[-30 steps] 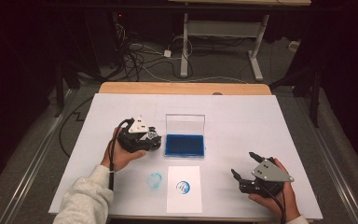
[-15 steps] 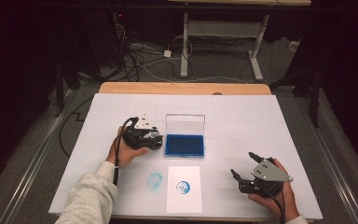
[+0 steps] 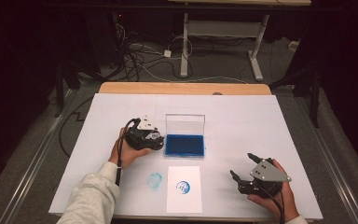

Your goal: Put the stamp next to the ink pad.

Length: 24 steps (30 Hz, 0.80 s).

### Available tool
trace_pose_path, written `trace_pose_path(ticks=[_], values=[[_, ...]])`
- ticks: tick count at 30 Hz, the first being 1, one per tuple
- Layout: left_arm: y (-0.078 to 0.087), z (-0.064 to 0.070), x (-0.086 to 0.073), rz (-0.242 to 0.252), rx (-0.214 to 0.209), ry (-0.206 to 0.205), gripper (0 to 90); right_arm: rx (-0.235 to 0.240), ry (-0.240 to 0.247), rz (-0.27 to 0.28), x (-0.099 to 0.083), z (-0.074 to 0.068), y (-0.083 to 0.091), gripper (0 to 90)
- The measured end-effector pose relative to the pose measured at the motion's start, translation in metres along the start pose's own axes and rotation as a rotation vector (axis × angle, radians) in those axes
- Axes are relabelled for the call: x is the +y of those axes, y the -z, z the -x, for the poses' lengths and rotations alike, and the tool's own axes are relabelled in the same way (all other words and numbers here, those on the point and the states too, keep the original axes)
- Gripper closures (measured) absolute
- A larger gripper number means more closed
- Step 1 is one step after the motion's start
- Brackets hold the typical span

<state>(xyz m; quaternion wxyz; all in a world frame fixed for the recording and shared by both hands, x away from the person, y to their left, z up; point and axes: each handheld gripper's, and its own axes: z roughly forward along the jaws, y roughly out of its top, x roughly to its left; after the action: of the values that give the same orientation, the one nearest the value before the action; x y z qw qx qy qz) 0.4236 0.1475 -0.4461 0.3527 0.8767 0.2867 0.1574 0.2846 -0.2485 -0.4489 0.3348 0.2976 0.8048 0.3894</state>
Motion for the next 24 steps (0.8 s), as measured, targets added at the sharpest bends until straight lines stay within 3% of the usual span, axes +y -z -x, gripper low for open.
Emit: trace_pose_path(ticks=[7, 9, 13, 18, 24], values=[[0.003, 0.002, 0.002, 0.027, 0.040, 0.015, 34.7, 0.005, 0.001, -0.001, 0.000, 0.000, 0.000, 19.7], [0.007, 0.001, 0.002, 0.047, 0.035, 0.012, 31.5, 0.002, 0.003, -0.001, 0.000, -0.001, 0.000, 19.7], [0.014, 0.003, 0.003, 0.085, 0.085, 0.017, 21.6, 0.005, 0.001, -0.001, 0.000, 0.000, 0.000, 19.7], [0.025, 0.008, 0.006, 0.145, 0.103, -0.006, 16.6, 0.007, -0.001, 0.003, 0.001, -0.001, 0.001, 19.7], [0.032, 0.015, 0.008, 0.176, 0.095, -0.041, 16.5, 0.006, -0.001, 0.008, 0.001, 0.000, 0.002, 19.6]])
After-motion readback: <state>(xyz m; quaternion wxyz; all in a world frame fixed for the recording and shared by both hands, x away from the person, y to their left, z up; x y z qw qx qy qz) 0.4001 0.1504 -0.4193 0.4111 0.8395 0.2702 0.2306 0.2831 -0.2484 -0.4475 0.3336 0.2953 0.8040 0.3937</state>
